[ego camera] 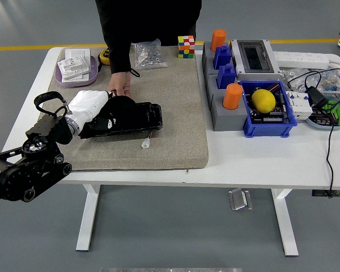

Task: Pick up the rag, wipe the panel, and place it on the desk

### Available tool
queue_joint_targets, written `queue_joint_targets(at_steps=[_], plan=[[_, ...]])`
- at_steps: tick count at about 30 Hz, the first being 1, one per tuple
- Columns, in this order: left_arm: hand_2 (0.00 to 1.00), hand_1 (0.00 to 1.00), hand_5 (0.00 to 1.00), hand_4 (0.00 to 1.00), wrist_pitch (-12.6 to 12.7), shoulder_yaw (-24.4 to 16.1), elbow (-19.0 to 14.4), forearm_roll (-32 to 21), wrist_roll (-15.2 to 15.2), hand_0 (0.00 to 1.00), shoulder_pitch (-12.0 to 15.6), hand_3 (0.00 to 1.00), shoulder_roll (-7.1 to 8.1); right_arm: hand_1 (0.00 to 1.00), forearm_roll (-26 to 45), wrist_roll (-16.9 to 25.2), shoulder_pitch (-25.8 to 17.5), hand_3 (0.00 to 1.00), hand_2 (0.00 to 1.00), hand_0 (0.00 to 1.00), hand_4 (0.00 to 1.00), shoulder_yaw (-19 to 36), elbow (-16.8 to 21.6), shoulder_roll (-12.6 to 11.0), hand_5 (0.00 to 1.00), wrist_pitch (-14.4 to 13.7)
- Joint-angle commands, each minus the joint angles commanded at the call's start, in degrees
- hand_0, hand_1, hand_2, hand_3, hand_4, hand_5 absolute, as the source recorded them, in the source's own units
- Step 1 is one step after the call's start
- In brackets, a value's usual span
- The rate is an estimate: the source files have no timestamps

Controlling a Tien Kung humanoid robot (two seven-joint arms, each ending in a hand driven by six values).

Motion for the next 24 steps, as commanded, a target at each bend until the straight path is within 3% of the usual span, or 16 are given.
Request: queue_joint_targets(at_steps=[10,24], plan=[[0.471,0.177,0.002,0.358,0.30,-0.18,0.21,0.71,0.06,0.235,0.81,0.377,2.80,0.602,-0.59,-0.15,-0.13,0.585,0.678,0.725,0.998,1.04,0.00,0.03,0.428,0.04],[0.469,0.175,0.002,0.356,0.71,-1.18,0.50,1.82,0.36,0.233,1.44,0.374,4.32,0.602,-0.26,-0.10,-0.22,0.585,0.678,0.725,0.998,1.09,0.00,0.21,0.427,0.10]])
